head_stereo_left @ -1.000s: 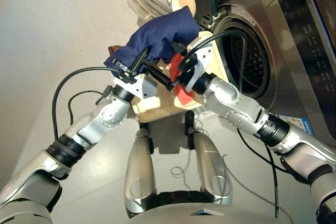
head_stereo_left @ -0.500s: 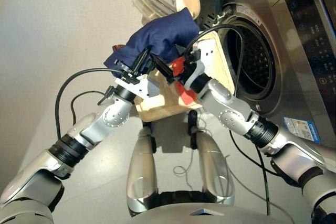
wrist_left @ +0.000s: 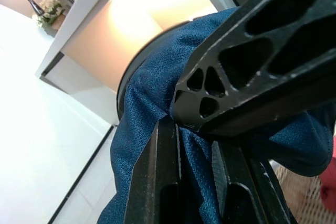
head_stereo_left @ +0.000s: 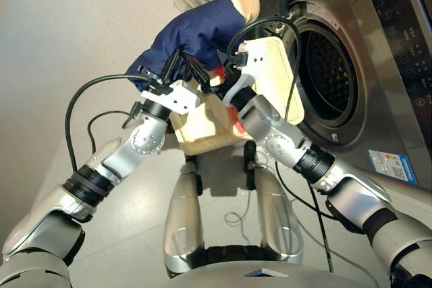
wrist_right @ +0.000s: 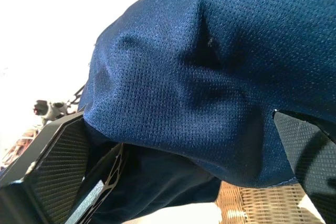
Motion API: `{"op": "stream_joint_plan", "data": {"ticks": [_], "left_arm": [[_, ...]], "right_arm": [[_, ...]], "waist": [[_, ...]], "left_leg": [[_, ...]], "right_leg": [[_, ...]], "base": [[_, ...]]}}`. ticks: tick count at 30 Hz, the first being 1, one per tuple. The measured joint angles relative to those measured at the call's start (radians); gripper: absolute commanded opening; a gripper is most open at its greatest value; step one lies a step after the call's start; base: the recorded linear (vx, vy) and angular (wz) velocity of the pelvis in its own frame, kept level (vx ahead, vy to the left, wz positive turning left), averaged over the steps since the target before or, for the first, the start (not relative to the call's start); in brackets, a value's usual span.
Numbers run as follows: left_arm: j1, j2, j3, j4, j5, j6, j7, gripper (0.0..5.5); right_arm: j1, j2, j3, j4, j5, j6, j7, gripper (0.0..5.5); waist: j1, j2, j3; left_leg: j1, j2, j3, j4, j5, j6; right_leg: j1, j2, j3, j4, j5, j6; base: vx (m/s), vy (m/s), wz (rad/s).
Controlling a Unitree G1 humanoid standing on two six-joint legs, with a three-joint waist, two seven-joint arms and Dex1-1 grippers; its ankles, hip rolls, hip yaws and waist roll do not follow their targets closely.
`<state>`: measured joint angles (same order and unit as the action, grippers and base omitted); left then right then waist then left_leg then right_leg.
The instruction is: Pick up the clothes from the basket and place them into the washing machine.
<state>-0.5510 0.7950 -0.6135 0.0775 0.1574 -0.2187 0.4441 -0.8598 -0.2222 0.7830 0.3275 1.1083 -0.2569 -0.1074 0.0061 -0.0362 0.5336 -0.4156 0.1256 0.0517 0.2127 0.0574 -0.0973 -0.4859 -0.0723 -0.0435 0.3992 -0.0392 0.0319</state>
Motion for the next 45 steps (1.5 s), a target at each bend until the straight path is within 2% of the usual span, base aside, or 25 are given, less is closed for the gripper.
{"op": "stream_joint_plan", "data": {"ticks": [2,8,9,10,12,15,42,43,44,45], "left_arm": [[-0.003,0.000,0.001,0.006,0.000,0.012,0.005,0.00],[-0.016,0.000,0.001,0.021,-0.022,0.015,0.022,0.00],[-0.017,0.000,0.001,0.021,-0.025,0.015,0.023,0.00],[-0.018,0.001,-0.002,0.022,-0.036,0.015,0.021,0.00],[-0.021,-0.003,-0.036,0.019,-0.036,0.015,0.019,0.00],[-0.022,-0.039,-0.088,0.009,-0.037,0.011,0.016,0.00],[-0.028,-0.050,-0.088,0.009,-0.036,0.012,0.011,0.00],[-0.026,-0.057,-0.086,0.008,-0.038,0.011,0.010,2.50],[-0.019,-0.067,-0.085,-0.007,-0.037,0.005,0.011,5.50],[-0.007,-0.074,-0.088,-0.028,-0.036,-0.002,0.012,5.50]], "right_arm": [[-0.009,0.026,-0.001,0.025,0.000,-0.010,-0.015,5.50],[-0.028,0.071,-0.009,0.054,0.010,-0.015,-0.045,5.50],[-0.028,0.077,-0.012,0.055,0.015,-0.015,-0.048,4.03],[-0.032,0.086,-0.012,0.054,0.018,-0.016,-0.050,2.18],[-0.064,0.107,-0.025,0.078,0.019,-0.024,-0.094,0.00],[-0.103,0.132,-0.059,0.124,0.031,-0.032,-0.149,0.00],[-0.091,0.121,-0.059,0.090,0.017,-0.039,-0.166,0.00],[-0.086,0.115,-0.059,0.080,0.016,-0.039,-0.169,0.00],[-0.065,0.102,-0.070,0.053,0.008,-0.039,-0.171,0.00],[-0.049,0.088,-0.088,0.050,-0.007,-0.047,-0.176,0.00]], "waist": [[0.001,0.001,0.000],[0.001,0.002,0.000],[0.001,0.003,0.000],[0.001,0.003,0.000],[0.002,0.010,0.000],[0.008,0.015,0.001],[0.002,0.017,0.001],[0.002,0.017,0.001],[0.006,0.018,0.001],[0.009,0.018,0.001]], "left_leg": [[0.000,0.000,0.000,0.001,0.000,0.000],[-0.003,-0.004,-0.001,0.002,0.000,0.001],[-0.004,-0.004,-0.001,0.001,0.000,0.001],[-0.006,-0.004,-0.001,0.001,0.000,0.001],[-0.011,-0.005,-0.001,0.002,0.001,0.001],[-0.012,-0.005,-0.001,0.002,0.001,0.001],[-0.040,-0.006,-0.001,0.023,0.001,0.001],[-0.041,-0.006,-0.001,0.023,0.001,0.001],[-0.042,-0.007,-0.001,0.023,0.001,0.001],[-0.042,-0.007,-0.001,0.022,0.001,0.001]], "right_leg": [[0.000,-0.001,0.000,0.001,0.000,0.000],[-0.002,-0.004,-0.001,0.002,-0.001,0.001],[-0.004,-0.005,-0.001,0.002,-0.001,0.001],[-0.006,-0.005,0.000,0.002,-0.001,0.001],[-0.011,-0.005,0.000,0.003,-0.001,0.001],[-0.012,-0.005,-0.001,0.003,-0.001,0.001],[-0.047,-0.007,0.004,0.036,-0.006,0.000],[-0.048,-0.007,0.004,0.036,-0.006,0.000],[-0.048,-0.007,0.004,0.036,-0.007,0.000],[-0.049,-0.008,0.004,0.036,-0.008,0.001]], "base": [[0.000,0.000,0.000],[0.000,0.000,0.000],[0.000,0.000,0.000],[0.000,0.000,0.000],[0.000,0.000,0.000],[0.000,0.000,0.000],[0.000,0.000,0.000],[0.000,0.000,0.000],[0.000,0.000,0.000],[0.000,0.000,0.000]]}}
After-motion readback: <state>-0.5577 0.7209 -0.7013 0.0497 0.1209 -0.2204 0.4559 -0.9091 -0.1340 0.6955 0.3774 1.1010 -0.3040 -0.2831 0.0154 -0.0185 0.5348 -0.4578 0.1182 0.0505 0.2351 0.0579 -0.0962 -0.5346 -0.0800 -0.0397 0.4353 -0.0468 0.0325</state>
